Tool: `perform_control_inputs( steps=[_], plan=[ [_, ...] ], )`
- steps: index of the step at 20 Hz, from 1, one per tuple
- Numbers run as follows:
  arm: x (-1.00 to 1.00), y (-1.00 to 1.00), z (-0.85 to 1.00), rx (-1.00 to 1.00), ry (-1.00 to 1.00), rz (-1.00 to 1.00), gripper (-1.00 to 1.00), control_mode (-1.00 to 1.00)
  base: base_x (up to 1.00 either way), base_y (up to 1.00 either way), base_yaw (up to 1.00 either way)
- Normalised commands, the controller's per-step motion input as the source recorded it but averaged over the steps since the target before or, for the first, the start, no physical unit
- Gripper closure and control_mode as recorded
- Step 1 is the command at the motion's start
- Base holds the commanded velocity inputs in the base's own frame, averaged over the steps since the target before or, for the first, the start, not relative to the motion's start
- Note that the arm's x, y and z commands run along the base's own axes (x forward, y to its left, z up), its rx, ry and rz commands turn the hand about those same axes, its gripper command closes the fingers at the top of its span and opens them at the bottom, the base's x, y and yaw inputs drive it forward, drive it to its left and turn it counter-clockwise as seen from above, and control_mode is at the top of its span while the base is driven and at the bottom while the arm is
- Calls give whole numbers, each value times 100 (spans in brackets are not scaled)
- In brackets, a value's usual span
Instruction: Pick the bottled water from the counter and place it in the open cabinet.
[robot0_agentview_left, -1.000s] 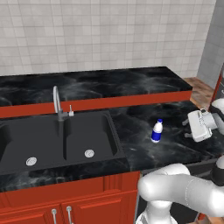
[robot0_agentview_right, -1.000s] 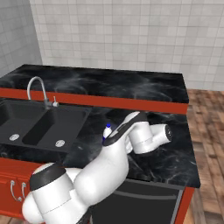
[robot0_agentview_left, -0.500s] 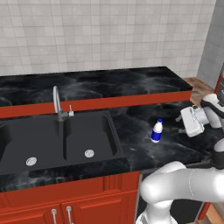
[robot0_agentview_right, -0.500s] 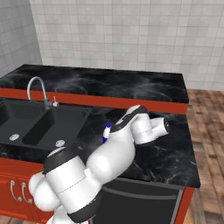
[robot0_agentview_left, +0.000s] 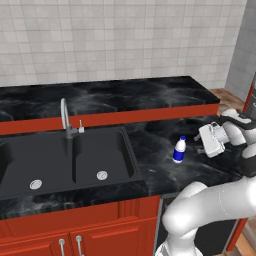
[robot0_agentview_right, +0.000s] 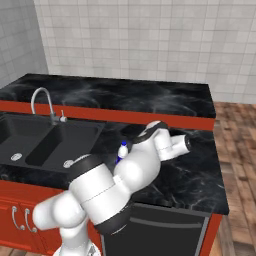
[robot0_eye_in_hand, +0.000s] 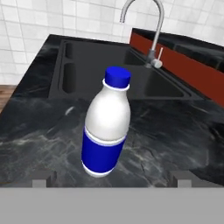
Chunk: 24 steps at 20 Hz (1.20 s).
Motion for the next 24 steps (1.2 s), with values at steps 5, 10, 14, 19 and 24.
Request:
perform_control_inputs(
  steps=[5,10,14,19,24],
  plan=[
    [4,26,-8,0,3,7,-100,-100,0,0,0],
    [0,36,-9,0,6,6,-100,-100,0,0,0],
    [0,40,-14,0,4,5,-100,-100,0,0,0],
    [0,34,-16,0,3,6,-100,-100,0,0,0],
    [0,20,-22,0,6,5,-100,-100,0,0,0]
  ],
)
